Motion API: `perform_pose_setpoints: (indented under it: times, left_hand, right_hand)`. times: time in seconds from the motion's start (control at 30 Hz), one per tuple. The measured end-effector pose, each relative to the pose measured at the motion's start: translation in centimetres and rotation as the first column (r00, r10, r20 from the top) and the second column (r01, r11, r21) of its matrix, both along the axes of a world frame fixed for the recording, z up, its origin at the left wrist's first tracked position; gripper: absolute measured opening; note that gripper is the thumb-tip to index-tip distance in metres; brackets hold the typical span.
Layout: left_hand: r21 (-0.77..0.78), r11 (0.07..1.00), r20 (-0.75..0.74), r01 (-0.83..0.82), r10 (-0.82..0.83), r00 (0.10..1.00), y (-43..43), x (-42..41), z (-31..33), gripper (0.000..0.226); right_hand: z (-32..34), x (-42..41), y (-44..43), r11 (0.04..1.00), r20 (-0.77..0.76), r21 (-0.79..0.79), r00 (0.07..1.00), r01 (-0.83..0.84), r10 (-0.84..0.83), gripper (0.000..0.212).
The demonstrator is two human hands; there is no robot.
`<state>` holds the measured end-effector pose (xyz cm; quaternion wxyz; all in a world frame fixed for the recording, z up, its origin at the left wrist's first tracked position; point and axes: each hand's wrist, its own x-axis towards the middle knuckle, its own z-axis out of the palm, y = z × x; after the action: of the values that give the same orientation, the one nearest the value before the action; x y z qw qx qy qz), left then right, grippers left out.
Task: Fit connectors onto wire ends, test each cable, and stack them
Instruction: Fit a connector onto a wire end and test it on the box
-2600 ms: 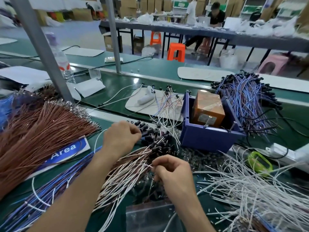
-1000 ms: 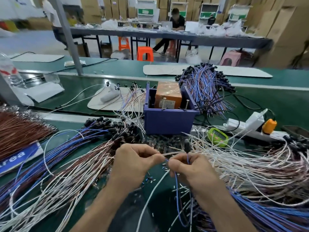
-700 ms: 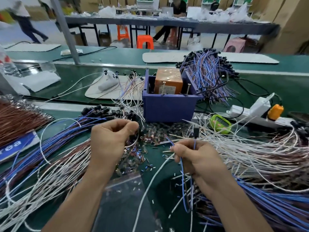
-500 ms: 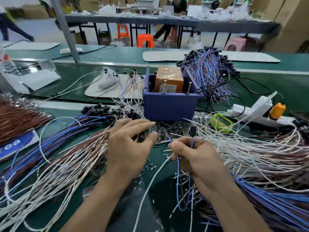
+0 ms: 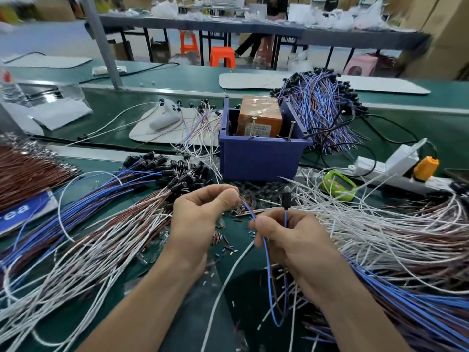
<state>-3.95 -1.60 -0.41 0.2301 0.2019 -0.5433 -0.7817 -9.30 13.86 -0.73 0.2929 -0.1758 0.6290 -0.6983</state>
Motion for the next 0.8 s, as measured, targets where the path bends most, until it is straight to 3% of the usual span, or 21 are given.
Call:
perform_pose_setpoints:
  times: [0.17,0.3,0.57,0.67,0.8]
  left_hand:
    - [-0.035,0.997,-0.014,0.065,-0.066,0.998,-0.22,0.13,-0.31,0.028]
    - [-0.047,0.995,-0.015,0.093,-0.094,0.995,-0.37,0.02,-0.45,0.01]
    - [-0.076,0.985,0.041,0.152,-0.15,0.988,-0.15,0.12,-0.21,0.027]
    - [-0.162,0.955,0.094,0.247,-0.235,0.968,0.24,0.32,-0.25,0.026]
    - [-0.139,0.941,0.122,0.308,-0.293,0.948,0.22,0.3,-0.25,0.021]
  right_hand:
    - [-0.58,-0.09,-0.12,0.998,-0.042,-0.006,0.997,0.059,-0.059,0.016]
    - [-0.81,0.0,-0.04,0.999,-0.055,0.002,0.998,0.04,-0.04,0.014]
    - [-0.44,0.09,-0.08,0.997,-0.06,-0.008,0.996,0.073,-0.073,0.01]
    - [-0.6,0.11,-0.15,0.987,-0.068,-0.052,0.985,0.155,-0.158,0.011]
    - [-0.55,0.34,-0.35,0.981,-0.212,-0.041,0.957,0.192,-0.196,0.016]
